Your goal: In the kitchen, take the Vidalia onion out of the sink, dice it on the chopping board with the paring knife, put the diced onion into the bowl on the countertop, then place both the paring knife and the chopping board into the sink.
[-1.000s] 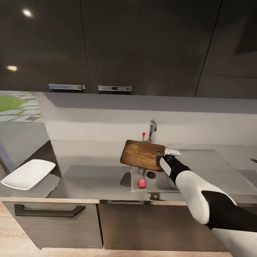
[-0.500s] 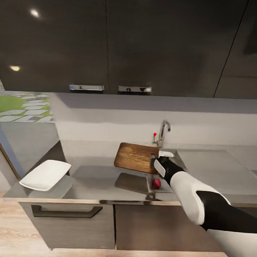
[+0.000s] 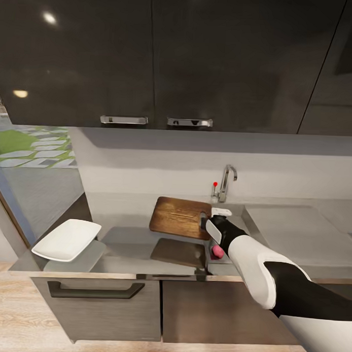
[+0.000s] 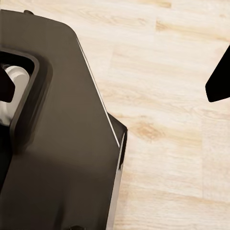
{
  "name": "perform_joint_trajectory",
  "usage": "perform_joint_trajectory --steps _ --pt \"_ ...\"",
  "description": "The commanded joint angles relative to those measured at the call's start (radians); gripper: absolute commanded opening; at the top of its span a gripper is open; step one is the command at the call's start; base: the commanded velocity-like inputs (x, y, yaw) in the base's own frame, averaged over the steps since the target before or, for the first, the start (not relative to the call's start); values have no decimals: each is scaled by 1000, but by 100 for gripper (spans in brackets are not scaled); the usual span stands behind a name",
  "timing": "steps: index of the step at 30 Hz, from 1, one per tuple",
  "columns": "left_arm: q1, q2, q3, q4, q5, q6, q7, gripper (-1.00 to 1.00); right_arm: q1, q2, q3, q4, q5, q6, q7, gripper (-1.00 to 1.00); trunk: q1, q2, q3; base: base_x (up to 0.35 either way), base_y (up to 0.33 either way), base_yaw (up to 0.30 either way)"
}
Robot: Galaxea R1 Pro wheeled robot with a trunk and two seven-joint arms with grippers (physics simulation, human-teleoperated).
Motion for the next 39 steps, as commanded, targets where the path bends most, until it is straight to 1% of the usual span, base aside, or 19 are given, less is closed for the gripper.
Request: perform_joint_trajectory --steps 1,11,13,15,17,22,35,38,39 --pt "-1 0 3 -1 2 -5 -2 100 -1 1 -7 0 2 4 0 -100 1 -2 -2 0 0 0" --pt "-1 3 3 -16 4 -4 -2 100 -1 1 -7 45 8 5 12 -100 1 -2 -2 0 0 0" --pt "-1 3 3 -16 4 -4 -2 100 -1 1 -7 52 8 5 39 -100 1 -2 -2 0 0 0" --pt "-1 3 3 -16 4 -5 -2 100 -1 1 -8 57 8 4 85 -100 1 -2 -2 0 0 0" --pt "-1 3 3 -16 4 -4 -2 100 -1 0 -8 59 9 4 104 -100 1 -2 -2 0 0 0" --pt "-1 3 3 -16 4 -5 -2 100 -1 -1 -8 60 9 3 115 -100 1 -2 -2 0 0 0" --pt "-1 5 5 -17 4 -5 -2 100 -1 0 -7 61 10 5 116 -100 1 -2 -2 3 0 0" --pt "-1 6 5 -18 4 -5 -2 100 -1 1 -7 65 37 22 116 -100 1 -2 -2 137 0 0" --pt "-1 6 5 -18 4 -4 -2 100 -1 1 -7 66 55 28 116 -100 1 -2 -2 232 0 0"
